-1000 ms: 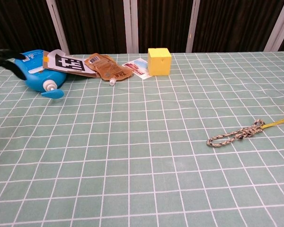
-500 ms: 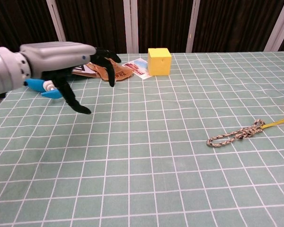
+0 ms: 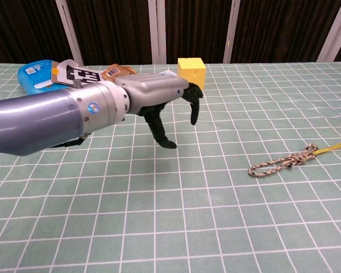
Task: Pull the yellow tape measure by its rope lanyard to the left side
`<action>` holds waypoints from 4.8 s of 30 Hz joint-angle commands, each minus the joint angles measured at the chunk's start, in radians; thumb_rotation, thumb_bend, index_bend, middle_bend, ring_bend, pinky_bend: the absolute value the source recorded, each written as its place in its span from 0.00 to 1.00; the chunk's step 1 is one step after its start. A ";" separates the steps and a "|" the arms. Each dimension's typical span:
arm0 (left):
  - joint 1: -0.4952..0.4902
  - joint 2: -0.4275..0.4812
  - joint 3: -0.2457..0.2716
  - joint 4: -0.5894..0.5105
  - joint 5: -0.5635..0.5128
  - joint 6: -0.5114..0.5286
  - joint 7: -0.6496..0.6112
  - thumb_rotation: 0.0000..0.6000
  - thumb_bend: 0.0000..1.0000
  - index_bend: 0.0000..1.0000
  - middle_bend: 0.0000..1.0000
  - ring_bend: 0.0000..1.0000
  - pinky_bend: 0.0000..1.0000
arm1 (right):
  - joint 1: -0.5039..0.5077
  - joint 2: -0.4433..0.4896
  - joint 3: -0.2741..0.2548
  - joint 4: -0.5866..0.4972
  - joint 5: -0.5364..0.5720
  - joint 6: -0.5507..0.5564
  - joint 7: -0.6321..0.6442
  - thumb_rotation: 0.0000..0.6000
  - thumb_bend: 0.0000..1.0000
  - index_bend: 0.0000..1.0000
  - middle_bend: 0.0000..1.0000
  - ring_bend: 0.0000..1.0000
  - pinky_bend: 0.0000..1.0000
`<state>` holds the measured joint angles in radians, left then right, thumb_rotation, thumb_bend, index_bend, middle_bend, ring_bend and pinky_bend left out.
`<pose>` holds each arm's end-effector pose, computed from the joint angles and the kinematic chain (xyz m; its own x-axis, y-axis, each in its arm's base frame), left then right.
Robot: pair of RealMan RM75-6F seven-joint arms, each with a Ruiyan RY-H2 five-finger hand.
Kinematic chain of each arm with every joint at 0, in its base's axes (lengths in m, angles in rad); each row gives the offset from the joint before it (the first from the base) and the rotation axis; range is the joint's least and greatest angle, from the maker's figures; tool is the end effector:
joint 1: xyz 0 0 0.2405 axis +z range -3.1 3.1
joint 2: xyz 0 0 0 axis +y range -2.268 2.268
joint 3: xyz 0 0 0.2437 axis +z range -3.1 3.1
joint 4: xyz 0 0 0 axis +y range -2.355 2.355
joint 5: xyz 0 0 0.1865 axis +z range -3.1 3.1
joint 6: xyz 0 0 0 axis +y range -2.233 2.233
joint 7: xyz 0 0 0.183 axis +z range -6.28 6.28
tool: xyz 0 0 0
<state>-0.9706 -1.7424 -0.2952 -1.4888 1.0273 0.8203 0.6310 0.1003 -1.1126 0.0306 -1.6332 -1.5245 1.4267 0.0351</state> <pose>0.0003 0.3506 -0.0715 0.5506 0.2168 0.8061 0.7022 -0.6425 -0.3068 -0.2855 -0.2170 0.1603 0.3540 -0.0765 0.9321 -0.9351 -0.0456 0.3514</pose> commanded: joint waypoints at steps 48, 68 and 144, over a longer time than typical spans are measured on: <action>-0.327 -0.374 -0.024 0.410 -0.203 -0.052 0.063 1.00 0.39 0.49 0.10 0.00 0.00 | -0.001 0.017 -0.008 -0.008 0.006 -0.019 0.065 1.00 0.24 0.00 0.00 0.00 0.00; -0.335 -0.396 -0.021 0.448 -0.191 -0.060 0.040 1.00 0.45 0.52 0.11 0.00 0.00 | -0.001 0.021 -0.007 -0.014 0.010 -0.024 0.073 1.00 0.24 0.00 0.00 0.00 0.00; 0.332 0.532 0.259 -0.175 0.342 0.553 -0.380 1.00 0.53 0.57 0.14 0.00 0.00 | -0.015 -0.005 0.001 0.002 -0.016 0.034 -0.015 1.00 0.24 0.00 0.00 0.00 0.00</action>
<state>-0.6822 -1.2555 -0.0541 -1.6557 1.3476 1.3461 0.2948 0.0857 -1.1176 0.0315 -1.6314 -1.5399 1.4606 0.0210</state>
